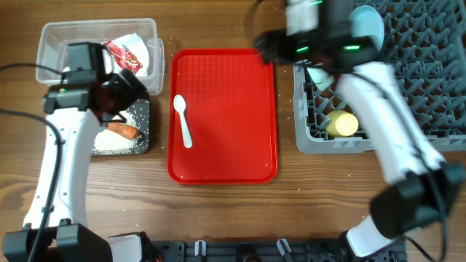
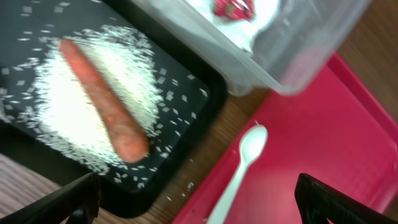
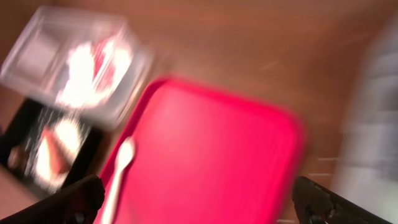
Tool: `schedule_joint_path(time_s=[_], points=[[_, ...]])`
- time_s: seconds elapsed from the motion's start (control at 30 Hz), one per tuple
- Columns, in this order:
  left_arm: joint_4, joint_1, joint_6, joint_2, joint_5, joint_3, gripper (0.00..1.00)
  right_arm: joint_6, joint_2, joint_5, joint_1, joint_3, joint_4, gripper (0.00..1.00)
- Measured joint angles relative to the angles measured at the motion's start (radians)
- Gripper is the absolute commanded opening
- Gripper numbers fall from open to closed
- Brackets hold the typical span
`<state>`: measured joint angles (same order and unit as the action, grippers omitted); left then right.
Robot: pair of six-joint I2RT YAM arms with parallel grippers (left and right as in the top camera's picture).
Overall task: Sort waste into correct bins and load items into the dishwasher rack
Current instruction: 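Move right gripper to the white spoon on the red tray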
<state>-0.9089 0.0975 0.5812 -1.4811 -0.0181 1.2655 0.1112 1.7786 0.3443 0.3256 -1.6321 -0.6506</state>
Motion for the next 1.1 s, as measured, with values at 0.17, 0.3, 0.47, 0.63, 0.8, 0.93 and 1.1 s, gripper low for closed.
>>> schedule_joint_path(time_s=[0.17,0.3,0.47,0.63,0.8,0.93,1.1], points=[[-0.019,0.147,0.034,0.000,-0.002,0.000,1.00,-0.012,0.170,-0.070,0.247,0.000,0.046,1.00],[-0.027,0.239,0.046,0.000,-0.011,0.000,1.00,-0.089,0.280,-0.166,0.380,0.001,0.073,1.00],[-0.027,0.267,0.050,0.000,-0.011,0.000,1.00,-0.185,0.365,-0.234,0.434,0.001,0.140,1.00],[-0.027,0.267,0.053,0.000,-0.011,0.000,1.00,-0.291,0.436,-0.277,0.438,0.001,0.167,1.00],[-0.032,0.267,0.053,0.000,-0.011,0.000,1.00,-0.343,0.440,-0.323,0.438,0.002,0.229,1.00],[-0.056,0.267,0.053,0.000,-0.011,0.000,1.00,-0.353,0.440,-0.312,0.447,-0.019,0.076,1.00],[-0.053,0.267,0.053,0.000,-0.011,0.000,1.00,-0.276,0.400,-0.129,0.488,-0.151,-0.112,1.00]])
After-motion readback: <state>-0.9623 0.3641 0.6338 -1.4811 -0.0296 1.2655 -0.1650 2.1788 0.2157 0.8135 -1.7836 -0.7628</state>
